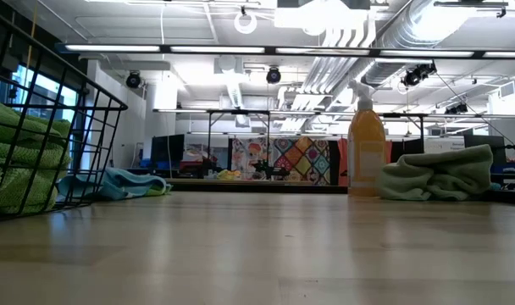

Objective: Sort microfiber towel by color & place in baskets
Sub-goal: Put the blue microfiber cloth into the transparent bin

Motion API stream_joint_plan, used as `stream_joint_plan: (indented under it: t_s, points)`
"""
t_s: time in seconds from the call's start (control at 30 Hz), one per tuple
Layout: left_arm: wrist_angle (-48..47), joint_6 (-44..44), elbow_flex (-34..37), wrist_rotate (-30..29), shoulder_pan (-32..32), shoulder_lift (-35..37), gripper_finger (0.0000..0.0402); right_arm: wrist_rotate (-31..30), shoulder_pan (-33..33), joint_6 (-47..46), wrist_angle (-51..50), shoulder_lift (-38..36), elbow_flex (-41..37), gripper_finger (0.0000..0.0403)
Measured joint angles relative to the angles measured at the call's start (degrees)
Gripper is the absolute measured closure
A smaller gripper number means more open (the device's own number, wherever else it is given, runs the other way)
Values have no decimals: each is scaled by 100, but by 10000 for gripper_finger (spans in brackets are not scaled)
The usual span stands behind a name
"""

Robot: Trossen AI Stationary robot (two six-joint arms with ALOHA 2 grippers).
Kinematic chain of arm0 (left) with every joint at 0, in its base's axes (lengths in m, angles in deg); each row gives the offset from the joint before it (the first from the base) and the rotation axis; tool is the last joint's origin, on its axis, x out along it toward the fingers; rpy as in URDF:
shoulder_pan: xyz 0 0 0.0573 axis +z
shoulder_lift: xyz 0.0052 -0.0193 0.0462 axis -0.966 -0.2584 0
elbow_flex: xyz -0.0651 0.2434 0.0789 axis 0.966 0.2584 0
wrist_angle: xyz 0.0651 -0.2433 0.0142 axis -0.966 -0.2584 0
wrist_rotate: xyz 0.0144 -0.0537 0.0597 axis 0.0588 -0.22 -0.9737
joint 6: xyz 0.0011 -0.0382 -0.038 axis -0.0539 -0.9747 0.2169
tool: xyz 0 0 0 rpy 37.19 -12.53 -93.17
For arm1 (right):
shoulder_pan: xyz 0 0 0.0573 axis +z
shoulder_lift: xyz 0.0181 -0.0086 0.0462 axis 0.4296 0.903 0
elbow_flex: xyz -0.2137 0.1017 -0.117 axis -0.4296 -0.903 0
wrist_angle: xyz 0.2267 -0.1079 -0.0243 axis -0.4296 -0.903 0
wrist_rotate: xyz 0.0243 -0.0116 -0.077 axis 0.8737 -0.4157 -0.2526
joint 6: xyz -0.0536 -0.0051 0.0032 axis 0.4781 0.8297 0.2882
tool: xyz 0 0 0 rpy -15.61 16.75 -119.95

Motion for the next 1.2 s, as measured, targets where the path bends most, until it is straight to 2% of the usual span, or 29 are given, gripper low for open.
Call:
stream_joint_plan:
  t_s: [0.13,0.33,0.47,0.7,0.97,1.07,1.2]
  points:
    - [0,-1,0,0,0,0,144,-410,295,-51,-49,155,-104,402]
    - [-1,-2,0,-18,0,0,144,-181,528,85,-758,841,-132,402]
    - [-1,-3,0,-160,-1,0,144,-143,582,733,-743,1433,-132,402]
    - [0,-4,0,-307,0,0,144,336,613,1796,-978,2359,-132,402]
    - [-2,-24,0,-310,0,0,144,-78,629,2422,-995,3144,-132,402]
    - [-2,-59,0,-310,0,0,144,-116,629,2442,-661,3380,-178,402]
    - [-4,-59,0,-310,0,0,144,9,629,2429,629,3510,-611,402]
